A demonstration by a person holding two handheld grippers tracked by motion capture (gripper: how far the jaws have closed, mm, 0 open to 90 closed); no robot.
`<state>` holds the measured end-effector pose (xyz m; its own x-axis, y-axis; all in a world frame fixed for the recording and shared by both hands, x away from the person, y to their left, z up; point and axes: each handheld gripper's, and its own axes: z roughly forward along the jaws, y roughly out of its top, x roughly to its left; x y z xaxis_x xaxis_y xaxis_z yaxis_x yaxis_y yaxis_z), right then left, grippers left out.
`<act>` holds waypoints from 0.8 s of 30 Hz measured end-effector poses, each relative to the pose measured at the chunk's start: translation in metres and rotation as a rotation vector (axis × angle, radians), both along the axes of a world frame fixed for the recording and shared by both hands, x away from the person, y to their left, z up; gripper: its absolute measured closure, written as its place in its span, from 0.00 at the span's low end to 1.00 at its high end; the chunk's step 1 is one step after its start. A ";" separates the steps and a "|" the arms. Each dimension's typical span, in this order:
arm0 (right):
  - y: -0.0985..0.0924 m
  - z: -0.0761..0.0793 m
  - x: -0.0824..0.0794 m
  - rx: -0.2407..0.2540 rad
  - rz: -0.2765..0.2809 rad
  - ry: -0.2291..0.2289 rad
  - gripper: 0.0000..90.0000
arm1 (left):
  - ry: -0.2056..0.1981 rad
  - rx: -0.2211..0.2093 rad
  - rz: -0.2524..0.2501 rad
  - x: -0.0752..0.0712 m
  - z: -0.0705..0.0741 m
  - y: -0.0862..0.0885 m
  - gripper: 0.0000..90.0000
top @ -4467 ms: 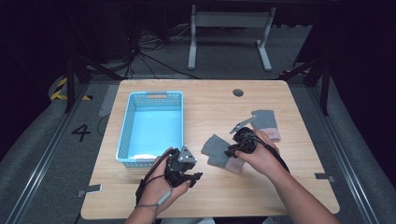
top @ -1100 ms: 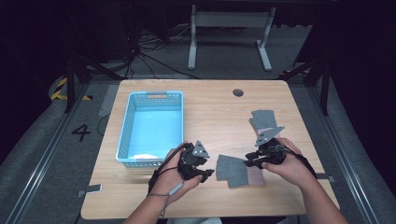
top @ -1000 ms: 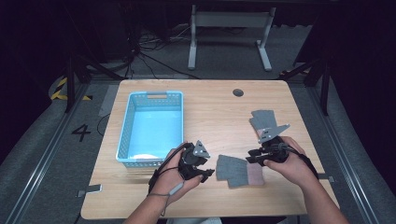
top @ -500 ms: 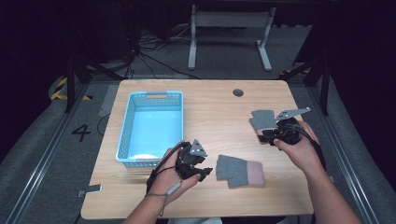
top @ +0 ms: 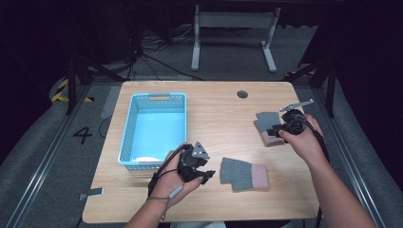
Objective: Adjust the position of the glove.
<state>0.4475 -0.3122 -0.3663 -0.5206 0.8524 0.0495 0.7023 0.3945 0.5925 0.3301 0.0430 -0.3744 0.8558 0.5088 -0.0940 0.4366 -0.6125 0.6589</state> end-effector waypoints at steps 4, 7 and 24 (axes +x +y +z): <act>-0.003 -0.006 0.013 -0.012 -0.055 0.030 0.68 | 0.002 0.000 0.002 0.001 -0.001 0.000 0.61; -0.004 -0.011 0.022 -0.020 -0.093 0.053 0.67 | 0.005 0.002 -0.003 0.002 -0.002 -0.001 0.61; -0.018 -0.043 0.062 -0.056 -0.237 0.145 0.65 | 0.010 0.007 0.028 -0.001 -0.003 0.009 0.60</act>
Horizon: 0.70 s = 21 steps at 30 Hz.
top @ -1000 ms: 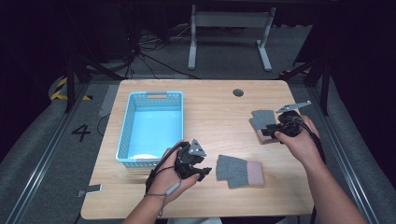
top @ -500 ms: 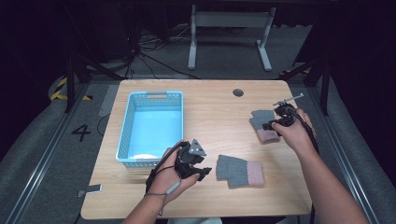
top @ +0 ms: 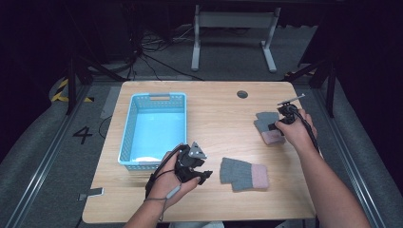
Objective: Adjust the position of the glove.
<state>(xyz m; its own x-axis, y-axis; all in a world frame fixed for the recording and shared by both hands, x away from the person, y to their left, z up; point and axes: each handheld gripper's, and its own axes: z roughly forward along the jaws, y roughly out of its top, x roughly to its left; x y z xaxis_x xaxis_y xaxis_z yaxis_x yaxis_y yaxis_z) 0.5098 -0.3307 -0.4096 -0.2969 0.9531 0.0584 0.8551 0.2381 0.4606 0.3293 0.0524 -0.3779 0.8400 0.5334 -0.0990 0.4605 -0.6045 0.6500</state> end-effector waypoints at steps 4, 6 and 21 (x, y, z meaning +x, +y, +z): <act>-0.001 -0.005 0.006 0.010 -0.011 0.005 0.64 | 0.010 0.007 0.016 -0.001 -0.002 0.004 0.60; 0.000 -0.007 0.009 0.014 -0.020 0.013 0.64 | 0.016 0.011 0.023 -0.001 -0.004 0.005 0.60; 0.005 -0.014 0.019 -0.054 -0.033 0.057 0.91 | 0.014 0.009 0.023 -0.003 -0.002 0.006 0.60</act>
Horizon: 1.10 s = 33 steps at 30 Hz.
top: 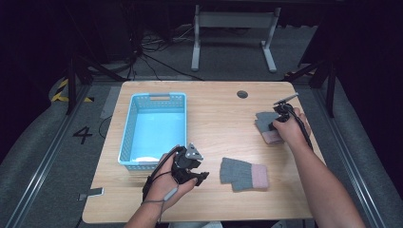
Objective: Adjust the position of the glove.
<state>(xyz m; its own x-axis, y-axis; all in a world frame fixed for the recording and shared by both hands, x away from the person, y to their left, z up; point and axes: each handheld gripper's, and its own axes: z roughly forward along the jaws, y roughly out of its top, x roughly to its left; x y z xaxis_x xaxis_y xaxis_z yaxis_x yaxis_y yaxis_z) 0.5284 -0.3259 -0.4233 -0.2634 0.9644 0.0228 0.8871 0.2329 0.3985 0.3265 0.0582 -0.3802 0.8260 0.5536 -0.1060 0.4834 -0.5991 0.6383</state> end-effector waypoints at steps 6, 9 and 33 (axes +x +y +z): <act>-0.001 0.001 0.000 0.004 0.008 -0.010 0.95 | -0.007 -0.005 0.003 -0.001 0.003 0.002 0.59; -0.001 0.003 -0.001 0.006 0.008 -0.021 0.96 | -0.008 -0.005 0.003 0.000 0.003 0.001 0.59; 0.002 0.064 -0.038 0.100 0.104 -0.157 0.96 | -0.018 -0.014 -0.012 0.003 0.006 -0.003 0.59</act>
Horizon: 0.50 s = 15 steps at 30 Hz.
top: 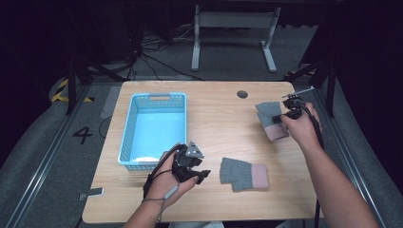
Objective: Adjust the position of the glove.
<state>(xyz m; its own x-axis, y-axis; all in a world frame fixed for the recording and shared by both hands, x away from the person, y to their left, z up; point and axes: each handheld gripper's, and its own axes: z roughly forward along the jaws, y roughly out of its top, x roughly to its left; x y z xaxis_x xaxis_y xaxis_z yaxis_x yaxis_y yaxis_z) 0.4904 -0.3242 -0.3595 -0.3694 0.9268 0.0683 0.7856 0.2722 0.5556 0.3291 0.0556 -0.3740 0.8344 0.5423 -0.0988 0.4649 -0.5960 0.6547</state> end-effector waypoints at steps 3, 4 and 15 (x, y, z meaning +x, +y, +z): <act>0.003 0.006 -0.008 0.001 0.032 -0.004 0.96 | 0.001 0.002 0.000 0.000 0.000 -0.001 0.59; 0.003 0.008 -0.010 0.002 0.044 -0.005 0.96 | 0.001 0.001 -0.002 0.000 0.000 -0.002 0.59; 0.012 0.022 -0.041 0.018 0.167 -0.012 0.96 | 0.006 0.005 -0.004 0.000 -0.001 -0.002 0.59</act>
